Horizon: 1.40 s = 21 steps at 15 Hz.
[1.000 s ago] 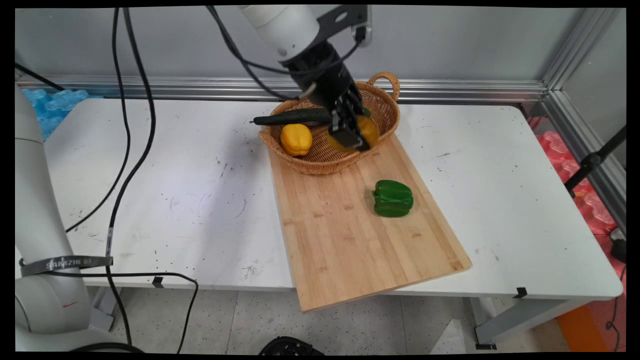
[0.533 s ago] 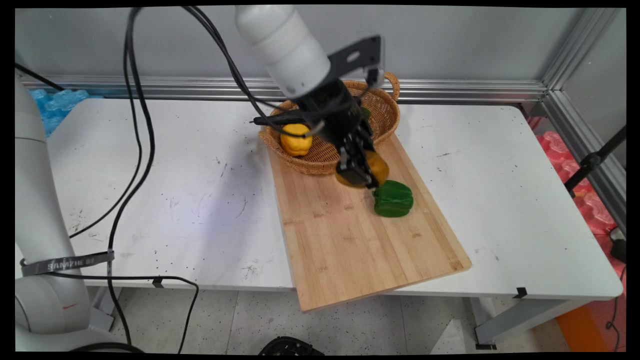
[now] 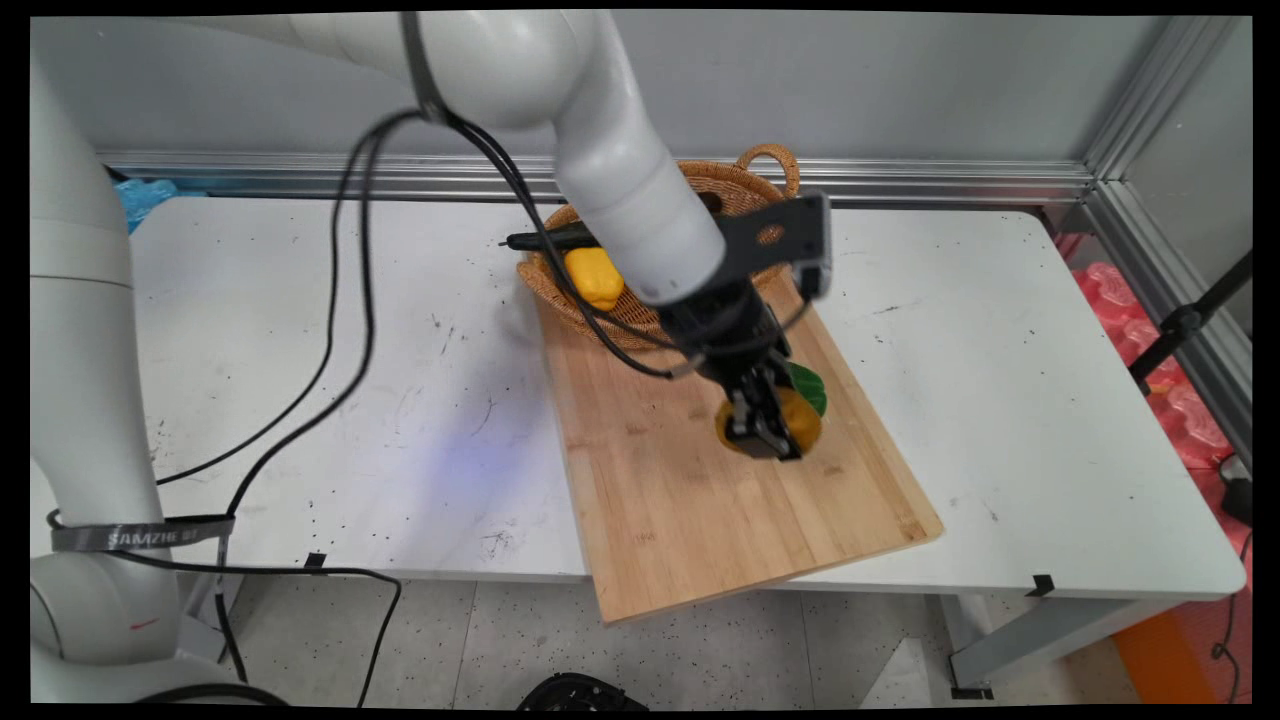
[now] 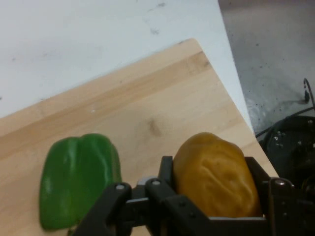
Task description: Place the picked object on the cutting board
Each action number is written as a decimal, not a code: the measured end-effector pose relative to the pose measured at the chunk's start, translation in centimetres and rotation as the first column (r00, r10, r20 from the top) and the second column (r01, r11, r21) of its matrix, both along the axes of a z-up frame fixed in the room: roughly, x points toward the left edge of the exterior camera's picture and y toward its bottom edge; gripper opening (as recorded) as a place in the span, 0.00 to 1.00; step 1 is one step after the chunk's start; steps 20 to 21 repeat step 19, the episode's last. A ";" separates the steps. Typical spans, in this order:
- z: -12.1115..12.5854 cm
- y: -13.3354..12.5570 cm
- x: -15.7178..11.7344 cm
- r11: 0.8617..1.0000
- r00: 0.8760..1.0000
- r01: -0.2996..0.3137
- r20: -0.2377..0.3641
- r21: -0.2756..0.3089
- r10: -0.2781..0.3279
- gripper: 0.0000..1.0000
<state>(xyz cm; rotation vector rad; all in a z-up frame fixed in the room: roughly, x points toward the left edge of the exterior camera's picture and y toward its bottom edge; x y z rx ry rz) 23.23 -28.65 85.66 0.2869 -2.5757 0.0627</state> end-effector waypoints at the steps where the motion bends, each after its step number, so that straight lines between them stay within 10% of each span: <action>1: -0.9 0.0 -0.7 1.000 1.000 0.000 0.002 0.001 0.000 0.00; 15: -8.9 -0.4 -6.7 1.000 1.000 -0.011 0.012 0.008 0.011 0.00; 16: -9.2 -0.4 -7.0 1.000 1.000 -0.011 0.008 0.006 0.011 1.00; 21: -9.2 -0.5 -7.3 1.000 1.000 -0.013 -0.003 -0.004 0.013 1.00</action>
